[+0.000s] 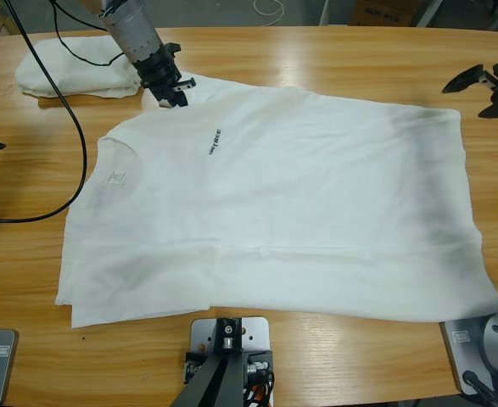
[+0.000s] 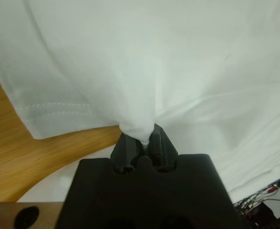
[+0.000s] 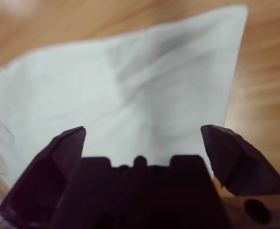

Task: Fold clothes

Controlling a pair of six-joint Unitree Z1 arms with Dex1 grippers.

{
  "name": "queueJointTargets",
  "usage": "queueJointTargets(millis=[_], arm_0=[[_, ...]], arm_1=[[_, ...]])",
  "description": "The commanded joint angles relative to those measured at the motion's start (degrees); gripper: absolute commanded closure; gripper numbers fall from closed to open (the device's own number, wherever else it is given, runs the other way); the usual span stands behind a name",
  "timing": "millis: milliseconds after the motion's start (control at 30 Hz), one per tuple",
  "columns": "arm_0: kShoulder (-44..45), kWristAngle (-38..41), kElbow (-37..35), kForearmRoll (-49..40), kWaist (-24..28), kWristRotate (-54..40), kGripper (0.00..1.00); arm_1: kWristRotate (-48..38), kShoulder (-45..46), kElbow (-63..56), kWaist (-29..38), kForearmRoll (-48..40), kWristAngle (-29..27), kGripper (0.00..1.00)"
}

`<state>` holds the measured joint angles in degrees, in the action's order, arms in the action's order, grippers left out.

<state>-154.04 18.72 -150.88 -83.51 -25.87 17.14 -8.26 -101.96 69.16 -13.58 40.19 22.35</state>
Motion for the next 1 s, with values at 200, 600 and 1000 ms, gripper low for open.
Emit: queueJointTargets(millis=[200,600,1000], arm_0=[[-3.5,1.1,-33.9,-1.6,-0.1,-1.3,1.000],[-3.5,0.9,-33.9,-2.9,0.4,-1.8,1.000],[-3.3,0.9,-33.9,-3.3,0.5,-1.8,1.000]], arm_1=[[3.0,-14.4,-5.4,-10.1,-14.5,9.2,0.266],[3.8,-13.8,-9.5,-10.1,-23.2,5.4,0.265],[7.8,-18.3,-9.6,-10.1,-26.2,6.4,1.000]])
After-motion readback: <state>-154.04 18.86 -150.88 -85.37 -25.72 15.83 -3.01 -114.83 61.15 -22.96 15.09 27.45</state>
